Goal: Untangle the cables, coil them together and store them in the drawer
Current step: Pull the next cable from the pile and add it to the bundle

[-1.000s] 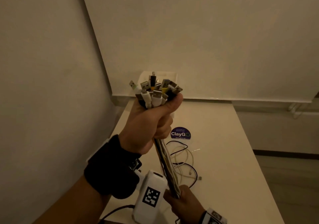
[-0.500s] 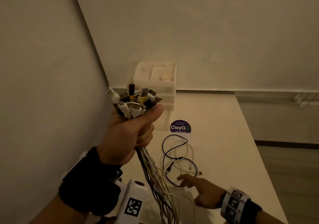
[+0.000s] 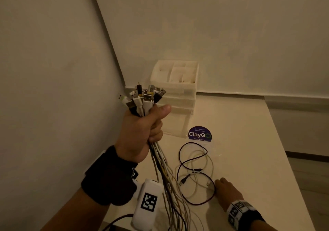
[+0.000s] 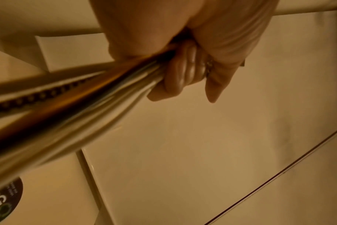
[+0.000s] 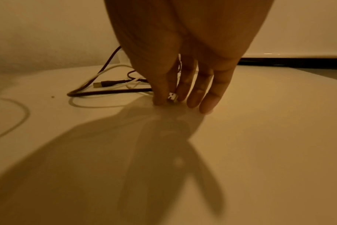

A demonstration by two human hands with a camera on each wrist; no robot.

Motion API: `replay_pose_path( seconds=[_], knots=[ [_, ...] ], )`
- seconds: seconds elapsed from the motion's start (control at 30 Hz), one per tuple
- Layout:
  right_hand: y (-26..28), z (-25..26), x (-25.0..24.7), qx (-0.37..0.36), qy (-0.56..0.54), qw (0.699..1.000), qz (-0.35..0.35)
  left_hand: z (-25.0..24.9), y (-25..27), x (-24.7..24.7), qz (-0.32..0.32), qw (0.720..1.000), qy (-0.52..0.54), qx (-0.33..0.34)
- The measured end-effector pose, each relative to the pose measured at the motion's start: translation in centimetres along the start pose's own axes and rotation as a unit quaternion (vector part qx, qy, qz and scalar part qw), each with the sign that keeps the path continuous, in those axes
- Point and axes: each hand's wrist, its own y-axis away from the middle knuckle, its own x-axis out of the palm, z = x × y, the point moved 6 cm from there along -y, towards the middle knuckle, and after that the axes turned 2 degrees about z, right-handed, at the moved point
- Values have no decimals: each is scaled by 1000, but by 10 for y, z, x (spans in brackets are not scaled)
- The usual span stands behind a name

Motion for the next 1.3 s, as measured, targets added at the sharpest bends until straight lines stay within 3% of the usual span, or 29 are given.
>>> replay_pose_path(
  seconds=[0.1, 0.27, 0.37, 0.5, 0.63, 0.73, 0.83, 1.03, 1.1, 1.3],
  knots=[
    [7, -6, -12, 20, -71, 997, -1, 4, -5, -1, -3, 1000, 20, -10],
    [35, -4, -82, -21, -254, 957, -138, 12, -13, -2, 0, 1000, 22, -12],
    [61, 3, -140, -53, -383, 897, -215, 12, -20, 9, 6, 1000, 11, -11],
    [89, 30, -204, -99, -578, 778, -226, 17, -28, 24, 35, 999, 20, -22],
    [121, 74, -257, -185, -568, 751, -281, 26, -38, 40, 15, 999, 3, -43],
    [134, 100, -276, -211, -579, 734, -287, 32, -44, 51, 22, 998, 9, -53],
    [137, 111, -279, -195, -640, 689, -277, 34, -45, 60, 33, 999, 2, -43],
    [138, 113, -274, -168, -699, 615, -324, 38, -42, 69, 28, 998, 36, -41],
    [140, 115, -274, -174, -698, 609, -335, 41, -39, 71, 33, 998, 26, -38],
    [147, 113, -277, -169, -605, 670, -395, 36, -34, 82, 10, 1000, 1, -29]
  ],
)
